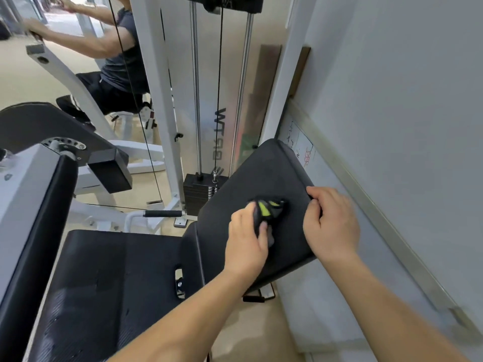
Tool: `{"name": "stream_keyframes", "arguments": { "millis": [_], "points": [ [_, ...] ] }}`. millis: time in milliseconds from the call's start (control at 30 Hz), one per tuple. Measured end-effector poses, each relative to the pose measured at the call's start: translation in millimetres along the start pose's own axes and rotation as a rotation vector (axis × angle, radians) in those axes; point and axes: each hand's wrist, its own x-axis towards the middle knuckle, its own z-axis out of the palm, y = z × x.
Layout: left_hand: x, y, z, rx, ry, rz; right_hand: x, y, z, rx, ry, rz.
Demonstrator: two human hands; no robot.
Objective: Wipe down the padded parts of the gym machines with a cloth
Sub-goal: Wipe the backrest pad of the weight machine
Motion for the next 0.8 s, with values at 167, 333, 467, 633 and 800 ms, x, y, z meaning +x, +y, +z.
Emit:
{"name": "stream_keyframes", "arguments": {
  "millis": [167,333,467,633,800],
  "points": [
    [-9,-6,3,0.031,0.038,-0.595,4,-2,-6,-0.02,-0.069,0.021],
    [23,51,-9,-0.129,0.019,-0.32,29,1,-15,0.092,-0.141,0.087],
    [45,84,-2,0.125,0.02,0.243,63,17,-13,0.326,-0.265,0.238],
    [111,43,-2,0.175,0.041,0.215,102,12,5,0.347,-0.33,0.25],
    [182,29,0,0.179,0.082,-0.049,132,3,27,0.266,-0.381,0.243]
  ]
}}
